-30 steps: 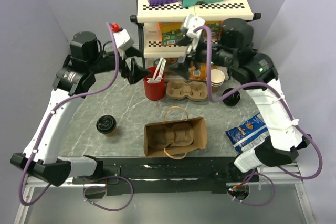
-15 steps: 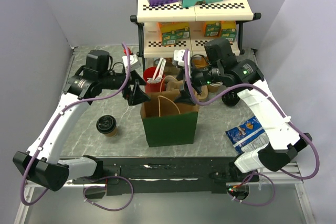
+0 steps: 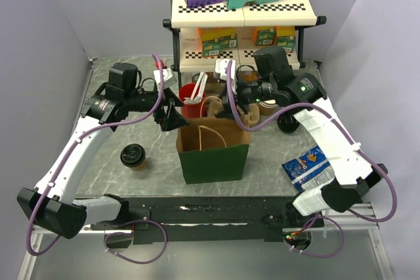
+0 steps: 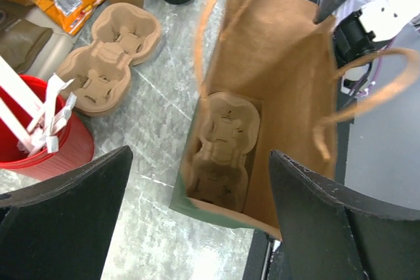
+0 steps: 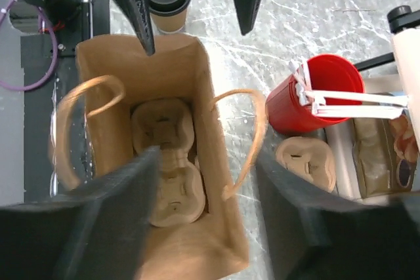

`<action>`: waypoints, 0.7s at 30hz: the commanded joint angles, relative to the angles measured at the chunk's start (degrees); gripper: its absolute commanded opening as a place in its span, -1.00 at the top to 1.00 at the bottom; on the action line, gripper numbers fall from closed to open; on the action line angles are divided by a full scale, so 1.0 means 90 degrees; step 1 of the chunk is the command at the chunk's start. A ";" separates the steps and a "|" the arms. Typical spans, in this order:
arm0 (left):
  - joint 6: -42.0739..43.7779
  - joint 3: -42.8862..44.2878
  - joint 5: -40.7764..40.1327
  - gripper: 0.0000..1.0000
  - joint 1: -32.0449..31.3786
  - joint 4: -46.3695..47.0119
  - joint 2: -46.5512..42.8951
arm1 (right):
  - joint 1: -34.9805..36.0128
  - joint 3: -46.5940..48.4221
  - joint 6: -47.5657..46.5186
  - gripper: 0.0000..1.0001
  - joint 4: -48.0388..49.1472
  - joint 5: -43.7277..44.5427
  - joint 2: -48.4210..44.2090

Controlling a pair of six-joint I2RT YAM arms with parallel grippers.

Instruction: Pack the takeout coffee

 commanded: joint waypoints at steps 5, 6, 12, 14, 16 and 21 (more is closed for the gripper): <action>0.0509 0.0081 -0.0573 -0.80 -0.0001 -0.0068 -0.0303 | -0.0008 0.1514 0.0012 0.60 -0.0560 -0.0513 0.0991; 0.0519 0.0071 -0.0651 -0.81 -0.0001 -0.0058 -0.0323 | 0.0002 0.1553 0.0090 0.73 -0.0405 -0.0465 0.0982; 0.0529 0.0003 -0.1062 -0.83 0.0047 0.0186 -0.0597 | -0.0008 0.2060 0.0412 1.00 0.0006 -0.0162 0.0923; 0.0519 0.0003 -0.1140 -0.84 0.0067 0.0235 -0.0636 | -0.0008 0.2168 0.0491 1.00 0.0143 -0.0132 0.0894; 0.0519 0.0012 -0.1159 -0.84 0.0087 0.0264 -0.0636 | 0.0012 0.2276 0.0589 1.00 0.0183 -0.0151 0.0855; 0.0499 -0.0085 -0.1111 -0.84 0.0096 0.0303 -0.0646 | 0.0197 0.1761 0.0463 1.00 0.0076 -0.0123 0.0592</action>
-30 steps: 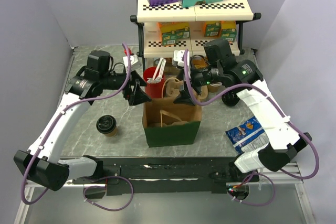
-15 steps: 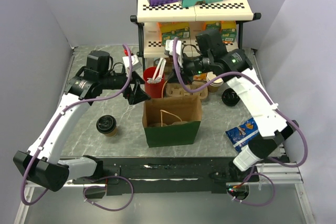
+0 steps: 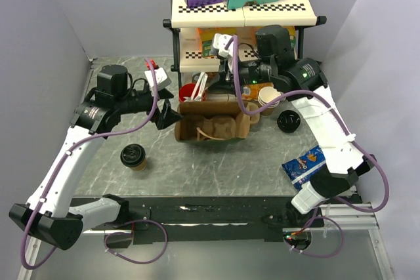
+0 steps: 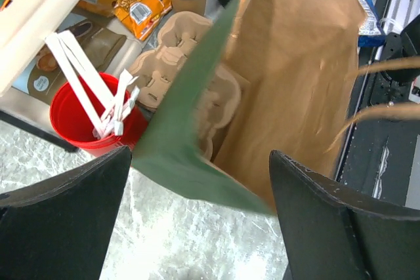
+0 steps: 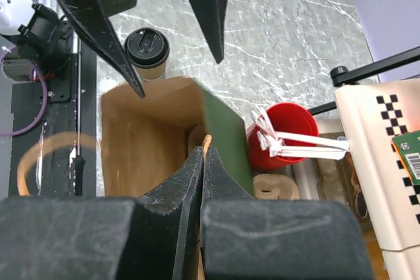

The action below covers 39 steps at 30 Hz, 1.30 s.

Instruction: Pack the takeout coffee

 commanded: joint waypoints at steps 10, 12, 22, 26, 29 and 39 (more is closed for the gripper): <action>0.0167 -0.0322 0.0626 -0.85 0.0036 -0.0121 -0.0299 | 0.1065 -0.1606 0.0198 1.00 0.0116 0.0006 -0.1027; 0.0157 -0.0439 0.0636 -0.85 0.0036 -0.0150 -0.0348 | 0.1174 -0.1724 0.0247 1.00 0.0155 0.0094 -0.1115; 0.0284 -0.0177 0.0227 -0.85 0.0036 -0.0432 -0.0368 | 0.1204 -0.0768 0.0266 1.00 0.0068 0.0387 -0.0871; 0.0158 0.0029 -0.0610 -0.86 0.0123 -0.0570 -0.0329 | 0.0951 -0.0796 0.0169 1.00 -0.0010 0.0456 -0.0754; 0.0322 0.0273 -0.0906 -0.89 0.0609 -0.1095 -0.0203 | 0.0697 -0.0991 0.0276 1.00 0.0038 0.0378 -0.0705; 0.3729 -0.0056 -0.1424 -0.99 0.2155 -0.4533 0.0355 | 0.0256 -0.0973 0.0647 0.63 0.0224 0.0358 -0.0519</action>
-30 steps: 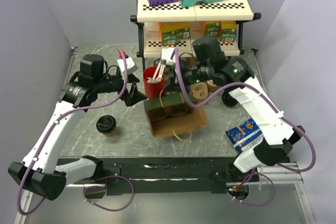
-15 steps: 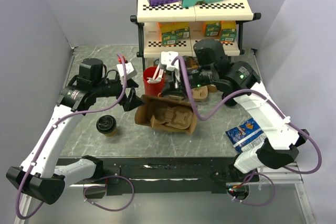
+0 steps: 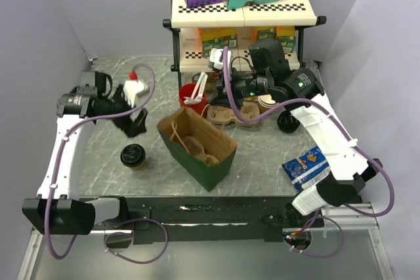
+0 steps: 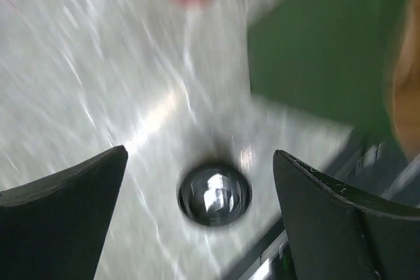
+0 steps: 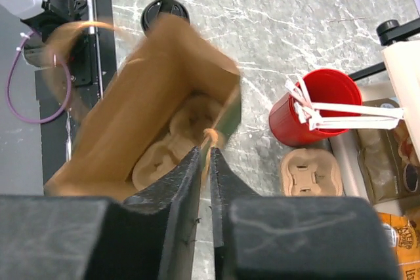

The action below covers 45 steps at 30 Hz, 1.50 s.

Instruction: Pack the takeout coffee

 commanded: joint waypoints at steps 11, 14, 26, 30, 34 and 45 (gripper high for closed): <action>0.3293 -0.1291 -0.0647 -0.99 0.0149 -0.1642 -0.0503 | -0.0074 0.0174 0.0388 -0.19 0.0324 0.0040 0.0047; 0.4026 -0.1379 -0.1027 -0.99 0.0139 -0.1691 -0.0483 | -0.0065 0.0174 0.0437 -0.35 0.0344 0.0070 -0.0022; 0.6683 -0.2082 -0.1391 -0.99 0.0042 -0.1447 -0.0493 | -0.0064 -0.0050 0.0340 -0.71 0.0353 0.0216 -0.0285; 0.6821 -0.2112 -0.1361 -0.99 -0.0104 -0.1301 -0.0336 | -0.0074 -0.0158 0.0281 -0.72 0.0314 0.0294 -0.0383; 0.6714 -0.2092 -0.1361 -0.99 -0.0290 -0.1223 -0.0180 | -0.0074 -0.0207 0.0242 -0.73 0.0304 0.0353 -0.0432; 0.6538 -0.2258 -0.1478 -0.91 -0.0515 -0.1135 0.0152 | -0.0084 -0.0158 0.0193 -0.74 0.0285 0.0382 -0.0344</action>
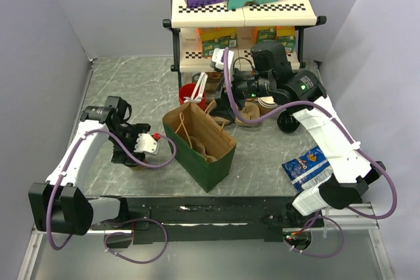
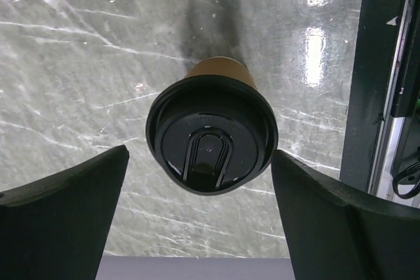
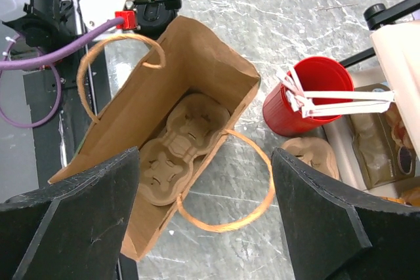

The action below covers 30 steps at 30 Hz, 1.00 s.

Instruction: Pack the takeout coffee

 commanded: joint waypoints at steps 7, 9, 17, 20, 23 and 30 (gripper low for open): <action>0.0080 -0.0165 -0.0024 -0.81 -0.0073 0.0105 0.0269 | -0.0038 0.0110 -0.0025 -0.74 0.0164 0.0054 -0.0101; 0.0099 -0.0204 -0.0073 -0.77 -0.0073 0.0114 0.0270 | -0.0038 0.0110 -0.0026 -0.75 0.0154 0.0064 -0.0081; 0.0060 -0.0361 -0.0122 -0.62 -0.0073 0.0144 0.0230 | -0.0038 0.0090 -0.0025 -0.75 0.0173 0.0064 -0.0023; 0.0002 -0.0410 -0.0200 -0.53 -0.0073 0.0144 0.0250 | -0.0048 0.0148 -0.0016 -0.75 0.0164 0.0055 0.0016; -0.0067 -0.0381 -0.0171 -0.45 -0.0073 0.0163 0.0221 | -0.0038 0.0178 -0.0045 -0.75 0.0164 0.0055 0.0046; -0.0476 -0.0117 -0.0053 -0.07 -0.0073 0.0037 0.0143 | -0.0048 0.0110 0.0023 -0.75 0.0183 0.0132 0.0017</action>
